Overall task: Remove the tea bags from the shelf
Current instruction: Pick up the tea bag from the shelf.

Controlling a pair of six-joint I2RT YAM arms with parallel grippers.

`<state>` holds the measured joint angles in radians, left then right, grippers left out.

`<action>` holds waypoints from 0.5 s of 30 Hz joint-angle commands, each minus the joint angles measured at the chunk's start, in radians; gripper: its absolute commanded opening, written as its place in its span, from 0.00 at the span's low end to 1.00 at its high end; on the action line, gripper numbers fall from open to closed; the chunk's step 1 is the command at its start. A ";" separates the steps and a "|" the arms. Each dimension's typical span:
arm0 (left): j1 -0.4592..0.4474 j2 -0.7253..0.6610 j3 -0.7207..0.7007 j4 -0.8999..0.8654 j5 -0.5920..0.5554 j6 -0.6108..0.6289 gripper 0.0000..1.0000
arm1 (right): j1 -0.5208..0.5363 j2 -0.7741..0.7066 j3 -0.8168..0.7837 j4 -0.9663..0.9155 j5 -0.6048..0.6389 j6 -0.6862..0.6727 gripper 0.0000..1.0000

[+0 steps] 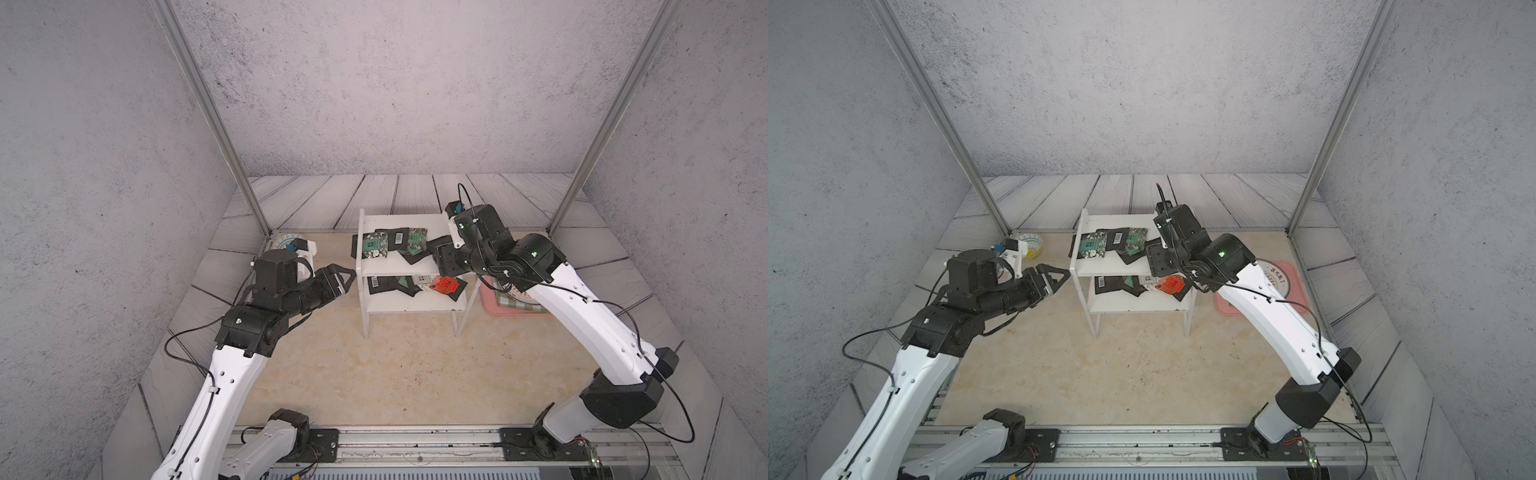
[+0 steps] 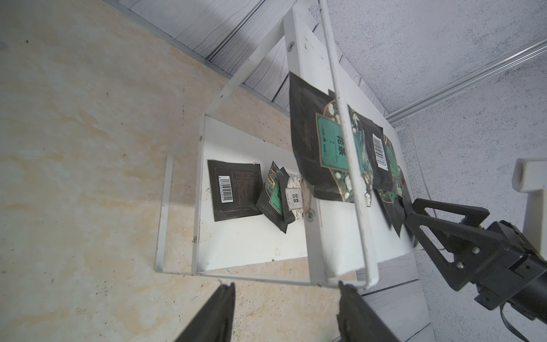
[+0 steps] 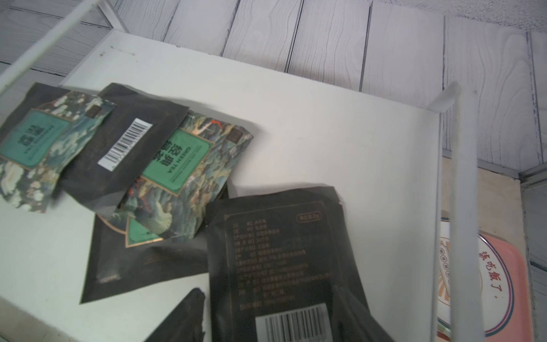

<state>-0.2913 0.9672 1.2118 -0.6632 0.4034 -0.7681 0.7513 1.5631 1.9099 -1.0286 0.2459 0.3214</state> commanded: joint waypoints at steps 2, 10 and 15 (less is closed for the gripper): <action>-0.005 -0.013 -0.009 0.018 -0.010 -0.002 0.60 | -0.010 0.071 -0.085 -0.326 0.043 0.037 0.66; -0.005 -0.009 -0.009 0.019 -0.010 -0.002 0.60 | -0.010 0.058 -0.143 -0.301 0.029 0.041 0.50; -0.004 -0.007 -0.009 0.019 -0.013 0.000 0.60 | -0.010 0.054 -0.170 -0.283 0.008 0.047 0.38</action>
<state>-0.2913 0.9672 1.2079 -0.6609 0.3985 -0.7681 0.7528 1.5444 1.8420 -0.9901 0.3187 0.3248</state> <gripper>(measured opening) 0.602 0.394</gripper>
